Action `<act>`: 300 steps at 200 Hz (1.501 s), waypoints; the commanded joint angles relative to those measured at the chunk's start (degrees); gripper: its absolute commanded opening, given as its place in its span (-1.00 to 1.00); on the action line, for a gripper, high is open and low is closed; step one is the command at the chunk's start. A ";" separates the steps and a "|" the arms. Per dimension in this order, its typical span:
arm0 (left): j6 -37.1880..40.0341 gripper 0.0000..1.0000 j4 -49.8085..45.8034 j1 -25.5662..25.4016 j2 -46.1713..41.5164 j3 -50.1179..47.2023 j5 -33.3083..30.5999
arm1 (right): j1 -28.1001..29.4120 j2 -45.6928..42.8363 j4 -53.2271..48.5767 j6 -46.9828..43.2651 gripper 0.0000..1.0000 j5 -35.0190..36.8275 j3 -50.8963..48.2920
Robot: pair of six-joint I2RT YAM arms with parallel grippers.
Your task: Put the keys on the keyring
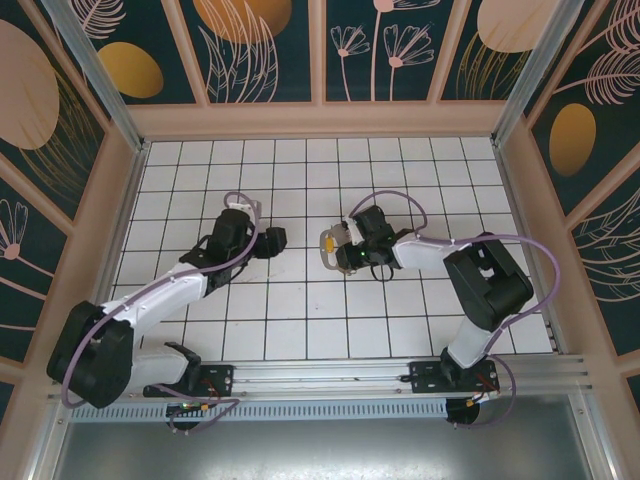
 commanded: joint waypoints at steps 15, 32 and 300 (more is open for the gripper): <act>1.04 0.45 -0.92 -3.32 3.60 5.06 -2.64 | -1.48 -5.34 -2.38 0.06 -0.19 3.00 0.12; 1.13 0.45 -0.94 -4.87 5.28 6.53 -3.32 | -3.53 -6.70 -1.55 0.10 -0.19 2.63 -0.64; 0.17 0.41 -0.06 -7.30 1.97 2.91 -5.96 | -4.18 -7.75 10.80 -4.64 -1.00 -2.89 -2.43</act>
